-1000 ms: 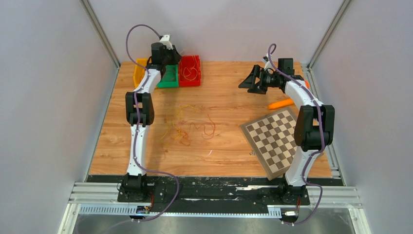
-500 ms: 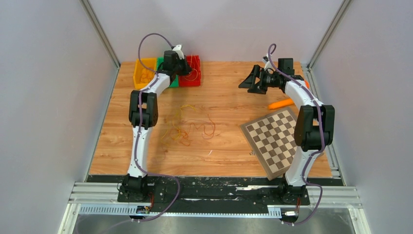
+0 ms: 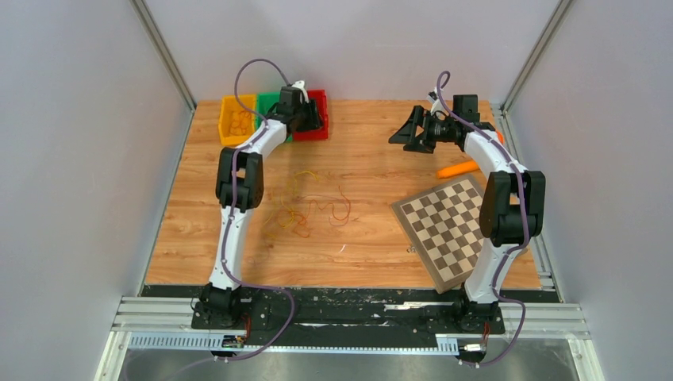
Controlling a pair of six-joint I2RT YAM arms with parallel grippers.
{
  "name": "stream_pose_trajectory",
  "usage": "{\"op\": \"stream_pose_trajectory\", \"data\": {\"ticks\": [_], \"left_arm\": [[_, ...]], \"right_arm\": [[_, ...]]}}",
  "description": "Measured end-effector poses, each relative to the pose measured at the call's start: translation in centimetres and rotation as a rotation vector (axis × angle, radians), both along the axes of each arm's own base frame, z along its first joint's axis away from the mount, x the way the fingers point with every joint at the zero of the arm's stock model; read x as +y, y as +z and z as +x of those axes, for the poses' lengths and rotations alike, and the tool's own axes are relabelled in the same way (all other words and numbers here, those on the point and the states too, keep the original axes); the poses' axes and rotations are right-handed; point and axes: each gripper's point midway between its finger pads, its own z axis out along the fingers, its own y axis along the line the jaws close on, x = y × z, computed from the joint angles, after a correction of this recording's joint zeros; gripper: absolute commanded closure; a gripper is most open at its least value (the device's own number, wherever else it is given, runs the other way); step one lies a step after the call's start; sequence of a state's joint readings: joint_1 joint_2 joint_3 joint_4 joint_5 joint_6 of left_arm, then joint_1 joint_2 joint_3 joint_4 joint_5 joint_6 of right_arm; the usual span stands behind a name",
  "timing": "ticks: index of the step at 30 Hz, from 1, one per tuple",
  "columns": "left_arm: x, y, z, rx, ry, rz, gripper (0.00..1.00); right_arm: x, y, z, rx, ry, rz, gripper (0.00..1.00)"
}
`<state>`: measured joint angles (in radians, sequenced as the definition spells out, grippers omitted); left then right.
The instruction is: Untangle the cables
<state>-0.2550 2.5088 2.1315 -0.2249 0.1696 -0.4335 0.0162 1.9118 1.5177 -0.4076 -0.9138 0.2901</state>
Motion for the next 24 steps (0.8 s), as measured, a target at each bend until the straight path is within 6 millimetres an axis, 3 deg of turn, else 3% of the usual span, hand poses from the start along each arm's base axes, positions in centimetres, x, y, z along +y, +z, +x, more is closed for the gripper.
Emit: {"op": "stream_pose_trajectory", "data": {"ticks": [3, 6, 8, 12, 14, 17, 20, 22, 24], "left_arm": [[0.2, 0.4, -0.1, -0.008, -0.013, 0.007, 0.21], [0.7, 2.5, -0.5, -0.040, -0.021, 0.023, 0.07], [1.0, 5.6, -0.7, -0.088, -0.028, 0.028, 0.01], [1.2, 13.1, -2.2, -0.208, -0.059, 0.031, 0.00], [1.5, 17.5, -4.1, -0.279, -0.095, 0.041, 0.00], [2.1, 21.7, -7.6, -0.339, -0.162, 0.075, 0.00], [3.3, 22.1, -12.1, -0.317, -0.268, 0.123, 0.00], [4.4, 19.9, -15.4, -0.244, -0.332, 0.152, 0.00], [5.6, 16.1, -18.4, -0.134, -0.380, 0.177, 0.00]], "right_arm": [[0.0, 0.0, 0.0, 0.000, 0.001, 0.001, 0.03], [0.0, 0.0, 0.0, 0.000, 0.002, 0.002, 0.04], [0.0, 0.1, 0.0, -0.001, 0.004, 0.003, 0.04], [0.0, 0.1, 0.0, -0.009, 0.009, 0.001, 0.05], [0.0, 0.1, -0.1, -0.015, 0.015, -0.002, 0.05], [0.0, 0.0, -0.1, -0.029, 0.026, -0.010, 0.05], [-0.1, -0.3, -0.3, -0.049, 0.045, -0.031, 0.05], [-0.3, -0.7, -0.7, -0.056, 0.059, -0.051, 0.05], [-0.4, -1.3, -1.2, -0.052, 0.073, -0.067, 0.05]]}}
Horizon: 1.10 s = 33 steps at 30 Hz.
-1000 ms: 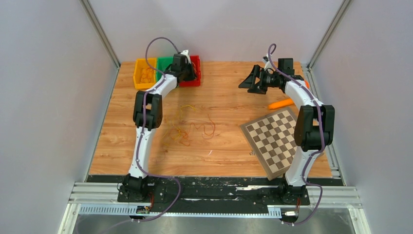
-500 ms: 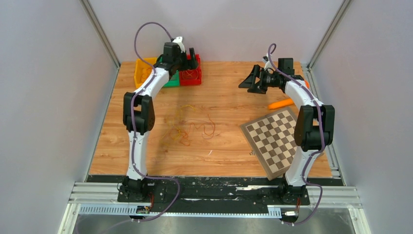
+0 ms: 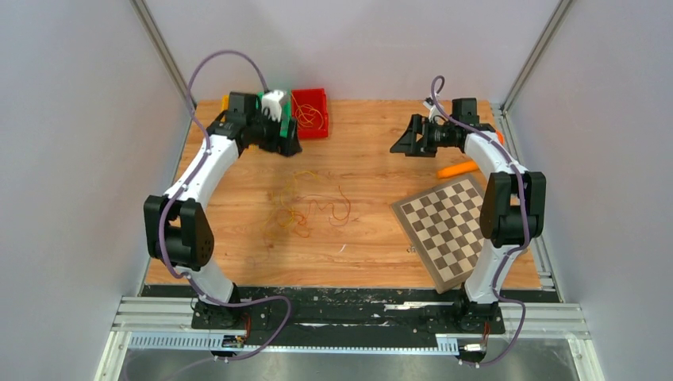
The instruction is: Untangle the cables
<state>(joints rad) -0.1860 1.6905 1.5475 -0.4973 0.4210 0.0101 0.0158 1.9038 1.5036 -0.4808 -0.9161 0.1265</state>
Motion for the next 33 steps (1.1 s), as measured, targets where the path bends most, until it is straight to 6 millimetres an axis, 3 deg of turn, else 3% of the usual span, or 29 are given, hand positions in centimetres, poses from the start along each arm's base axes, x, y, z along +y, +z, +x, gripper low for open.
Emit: {"op": "stream_pose_trajectory", "data": {"ticks": [1, 4, 7, 10, 16, 18, 20, 21, 26, 28, 30, 33], "left_arm": [[0.6, -2.9, -2.0, 0.086, -0.018, 0.027, 0.00], [1.7, -8.4, -5.6, 0.267, -0.026, 0.071, 0.00], [1.8, -11.9, -7.6, 0.383, -0.034, 0.111, 0.00], [1.3, -13.5, -7.5, 0.402, -0.040, 0.136, 0.00], [0.6, -16.2, -5.4, 0.377, 0.000, 0.191, 0.00], [0.8, -17.6, -4.9, 0.390, 0.016, 0.220, 0.07], [1.1, -19.4, -4.6, 0.418, 0.035, 0.260, 0.22], [1.2, -19.8, -4.3, 0.422, 0.044, 0.275, 0.35], [0.9, -19.2, -2.5, 0.382, 0.046, 0.292, 0.53], [0.8, -19.1, -1.7, 0.377, 0.038, 0.300, 0.84], [0.6, -19.1, -0.9, 0.368, 0.026, 0.311, 0.99], [0.5, -18.5, -0.5, 0.359, -0.002, 0.322, 1.00]], "right_arm": [[-0.1, -0.3, -0.3, 0.006, 0.006, -0.007, 0.05], [-0.1, -1.0, -1.0, 0.022, 0.020, -0.022, 0.05], [-0.1, -1.5, -1.5, 0.031, 0.035, -0.038, 0.05], [0.0, -1.6, -1.9, 0.028, 0.051, -0.053, 0.05], [0.1, -1.6, -2.5, 0.021, 0.071, -0.074, 0.05], [0.1, -1.4, -2.5, 0.014, 0.073, -0.080, 0.05], [0.0, -1.2, -2.6, 0.004, 0.074, -0.086, 0.06], [0.0, -1.0, -2.7, 0.002, 0.074, -0.088, 0.05], [0.0, -0.5, -2.8, -0.012, 0.076, -0.091, 0.06], [0.0, -0.5, -2.8, -0.013, 0.078, -0.092, 0.06], [0.0, -0.6, -2.8, -0.012, 0.077, -0.094, 0.06], [0.0, -0.6, -2.8, -0.015, 0.074, -0.101, 0.06]]}}
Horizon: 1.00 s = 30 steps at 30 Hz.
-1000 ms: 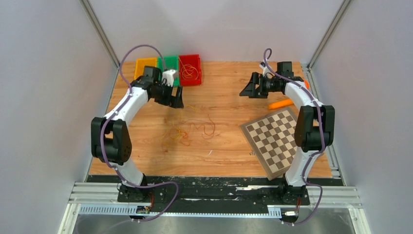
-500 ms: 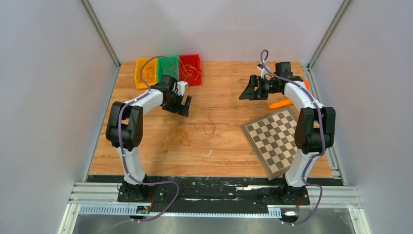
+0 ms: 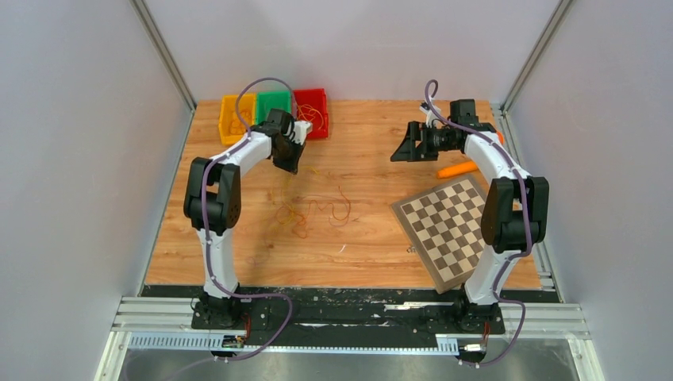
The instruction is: Untangle the cables
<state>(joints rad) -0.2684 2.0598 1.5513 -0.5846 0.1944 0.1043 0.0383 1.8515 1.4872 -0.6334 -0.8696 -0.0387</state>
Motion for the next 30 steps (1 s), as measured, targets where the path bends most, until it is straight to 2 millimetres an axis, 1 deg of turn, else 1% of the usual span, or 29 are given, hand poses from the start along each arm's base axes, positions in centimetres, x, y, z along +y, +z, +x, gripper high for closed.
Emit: {"op": "stream_pose_trajectory", "data": {"ticks": [1, 3, 5, 6, 8, 11, 13, 15, 18, 20, 22, 25, 28, 30], "left_arm": [[-0.1, 0.4, 0.0, -0.004, -0.008, -0.004, 1.00], [-0.3, 1.9, -0.3, -0.018, -0.026, -0.018, 1.00], [-0.4, 4.6, -0.7, -0.056, -0.044, -0.040, 1.00], [-0.5, 6.6, -0.9, -0.090, -0.053, -0.055, 1.00], [-0.7, 12.0, -1.5, -0.196, -0.073, -0.093, 1.00], [-1.0, 22.3, -2.5, -0.430, -0.109, -0.168, 1.00], [-1.0, 29.5, -3.7, -0.606, -0.130, -0.220, 1.00], [-0.9, 35.3, -5.3, -0.746, -0.147, -0.269, 1.00], [-1.1, 41.7, -7.3, -0.898, -0.160, -0.350, 1.00], [-1.4, 44.0, -8.1, -0.944, -0.167, -0.401, 1.00], [-2.0, 45.8, -8.6, -0.966, -0.175, -0.468, 1.00], [-3.0, 46.9, -9.1, -0.957, -0.188, -0.557, 1.00], [-3.9, 47.6, -9.4, -0.934, -0.205, -0.633, 1.00], [-4.6, 47.8, -9.6, -0.911, -0.218, -0.688, 1.00]], "right_arm": [[0.0, 0.0, 0.0, -0.001, 0.000, -0.002, 0.06], [-0.1, 0.2, 0.1, -0.007, 0.000, -0.006, 0.06], [-0.1, 0.5, 0.3, -0.022, 0.003, -0.008, 0.06], [-0.1, 0.8, 0.4, -0.028, 0.005, -0.009, 0.06], [0.0, 1.3, 0.6, -0.044, 0.009, -0.010, 0.07], [0.3, 2.3, 1.1, -0.077, 0.019, -0.012, 0.07], [0.6, 2.8, 1.2, -0.094, 0.030, -0.012, 0.07], [1.1, 3.4, 1.3, -0.115, 0.042, -0.012, 0.07], [2.1, 4.0, 1.3, -0.142, 0.070, -0.013, 0.06], [2.8, 4.2, 1.1, -0.155, 0.092, -0.016, 0.06], [3.5, 4.4, 0.8, -0.168, 0.118, -0.019, 0.03], [4.9, 5.2, 0.5, -0.201, 0.160, -0.021, 0.00], [6.8, 6.9, 0.5, -0.273, 0.204, -0.008, 0.00], [8.7, 8.5, 0.1, -0.346, 0.237, 0.013, 0.00]]}}
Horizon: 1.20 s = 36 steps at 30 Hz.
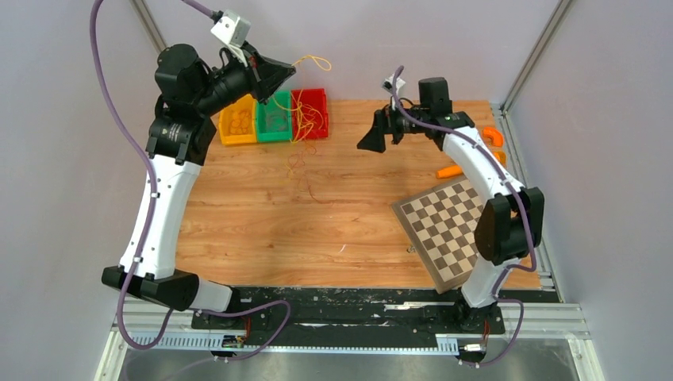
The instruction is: Untangle the cables
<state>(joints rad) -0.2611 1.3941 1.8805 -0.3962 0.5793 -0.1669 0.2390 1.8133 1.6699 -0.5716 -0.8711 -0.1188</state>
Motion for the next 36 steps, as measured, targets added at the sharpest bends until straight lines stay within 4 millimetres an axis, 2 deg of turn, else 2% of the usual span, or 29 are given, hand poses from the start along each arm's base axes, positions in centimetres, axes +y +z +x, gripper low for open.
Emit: {"op": "stream_pose_trajectory", "data": {"ticks": [2, 5, 8, 10, 13, 14, 15, 19, 23, 26, 27, 30, 33, 35, 36], "left_arm": [[-0.5, 0.1, -0.1, 0.016, -0.031, -0.031, 1.00], [-1.3, 0.0, -0.4, 0.050, -0.080, -0.070, 1.00], [-2.0, -0.3, -0.8, 0.087, -0.129, -0.108, 1.00], [-2.4, -0.4, -1.0, 0.109, -0.156, -0.131, 1.00], [-2.9, -0.5, -1.3, 0.144, -0.196, -0.167, 1.00], [-3.1, -0.4, -1.4, 0.153, -0.208, -0.180, 1.00], [-3.2, -0.3, -1.5, 0.159, -0.216, -0.190, 1.00], [-3.4, 0.5, -1.9, 0.170, -0.242, -0.228, 1.00], [-3.5, 1.2, -1.9, 0.165, -0.248, -0.248, 1.00], [-3.3, 2.7, -1.7, 0.132, -0.239, -0.259, 1.00], [-3.1, 3.3, -1.6, 0.114, -0.233, -0.264, 1.00], [-2.7, 5.7, -1.4, 0.051, -0.214, -0.279, 1.00], [-2.1, 7.7, -0.8, -0.013, -0.190, -0.297, 1.00], [-1.7, 8.6, -0.1, -0.042, -0.171, -0.309, 1.00], [-1.5, 8.9, 0.4, -0.051, -0.163, -0.313, 1.00]], "right_arm": [[2.5, 1.8, -1.3, -0.096, 0.053, 0.039, 0.00], [6.5, 4.6, -4.7, -0.258, 0.151, 0.114, 0.00], [10.3, 7.3, -7.1, -0.410, 0.231, 0.193, 0.00], [12.4, 8.9, -7.6, -0.489, 0.251, 0.244, 0.00], [14.2, 10.0, -6.4, -0.559, 0.236, 0.310, 0.01], [14.8, 9.9, -5.7, -0.564, 0.225, 0.326, 0.04], [15.4, 9.6, -5.1, -0.557, 0.220, 0.342, 0.11], [18.0, 6.7, -3.4, -0.472, 0.218, 0.368, 0.51], [19.8, 3.2, -4.0, -0.351, 0.236, 0.351, 0.68], [19.7, 0.1, -4.8, -0.280, 0.242, 0.315, 0.69], [19.1, -1.6, -5.0, -0.246, 0.238, 0.294, 0.69], [16.3, -7.4, -5.0, -0.125, 0.197, 0.202, 0.69], [13.0, -13.0, -6.0, 0.004, 0.160, 0.109, 0.69], [11.2, -15.7, -6.8, 0.076, 0.140, 0.058, 0.68], [10.6, -16.6, -7.3, 0.106, 0.135, 0.040, 0.63]]}}
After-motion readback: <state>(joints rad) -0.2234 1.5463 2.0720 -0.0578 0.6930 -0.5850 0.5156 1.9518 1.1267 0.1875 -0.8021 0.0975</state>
